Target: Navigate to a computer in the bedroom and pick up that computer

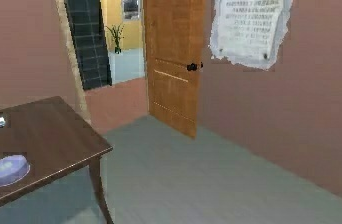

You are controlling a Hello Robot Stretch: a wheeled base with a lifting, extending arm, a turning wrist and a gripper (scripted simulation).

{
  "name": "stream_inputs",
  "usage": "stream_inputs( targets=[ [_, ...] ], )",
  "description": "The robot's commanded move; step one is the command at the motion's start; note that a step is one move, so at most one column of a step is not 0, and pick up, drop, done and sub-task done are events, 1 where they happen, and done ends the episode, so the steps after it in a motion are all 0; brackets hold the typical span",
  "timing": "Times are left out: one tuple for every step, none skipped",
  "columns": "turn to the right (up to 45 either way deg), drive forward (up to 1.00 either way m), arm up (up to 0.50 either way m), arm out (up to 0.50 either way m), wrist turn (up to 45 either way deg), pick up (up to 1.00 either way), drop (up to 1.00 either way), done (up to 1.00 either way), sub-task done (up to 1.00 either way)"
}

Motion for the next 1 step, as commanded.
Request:
stream_inputs(
  targets=[
    [3.0, 0.00, 0.00, 0.00, 0.0, 0.00, 0.00, 0.00, 0.00]
  ],
)
